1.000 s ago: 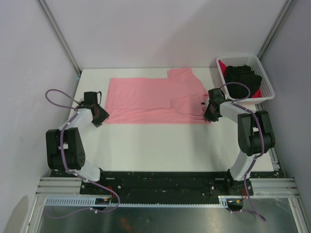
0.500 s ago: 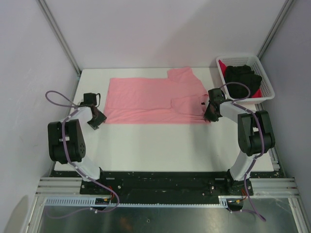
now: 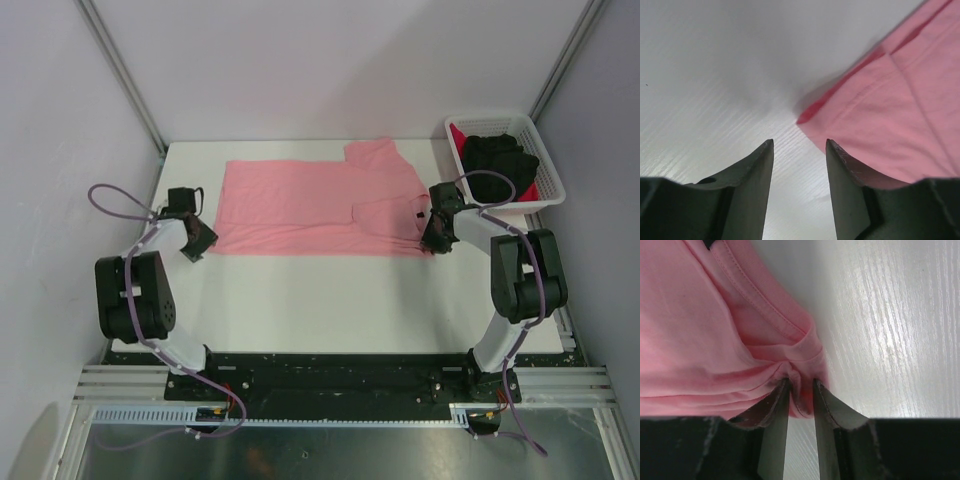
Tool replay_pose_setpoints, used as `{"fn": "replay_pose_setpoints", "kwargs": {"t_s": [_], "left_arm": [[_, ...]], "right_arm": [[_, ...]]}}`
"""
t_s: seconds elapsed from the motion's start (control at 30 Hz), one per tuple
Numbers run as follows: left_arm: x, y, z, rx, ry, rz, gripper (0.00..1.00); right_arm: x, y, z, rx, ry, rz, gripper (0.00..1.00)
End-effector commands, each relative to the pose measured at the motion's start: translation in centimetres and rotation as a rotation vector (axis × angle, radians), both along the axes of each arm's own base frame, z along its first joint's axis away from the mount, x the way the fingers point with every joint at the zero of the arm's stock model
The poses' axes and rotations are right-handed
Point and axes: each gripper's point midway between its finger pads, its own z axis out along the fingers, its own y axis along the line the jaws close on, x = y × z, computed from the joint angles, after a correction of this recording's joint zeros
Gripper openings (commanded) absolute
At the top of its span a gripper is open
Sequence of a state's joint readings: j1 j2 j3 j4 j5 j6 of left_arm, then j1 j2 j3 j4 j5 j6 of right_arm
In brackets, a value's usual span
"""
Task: Fold and stack the t-shirts
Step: Fold the flattened tshirt in 1/3 of the way
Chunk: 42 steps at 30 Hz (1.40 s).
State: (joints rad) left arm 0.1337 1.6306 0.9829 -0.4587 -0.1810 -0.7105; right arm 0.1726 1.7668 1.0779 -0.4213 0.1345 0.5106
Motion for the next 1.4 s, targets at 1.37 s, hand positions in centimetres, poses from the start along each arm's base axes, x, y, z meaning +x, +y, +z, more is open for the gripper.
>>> {"fn": "replay_pose_setpoints", "kwargs": {"t_s": [1.37], "left_arm": [[1.7,1.2,-2.1,0.026,0.045,0.049,0.39]], "right_arm": [[-0.3,-0.2,-1.5,-0.007,0.043,0.013,0.42]]}}
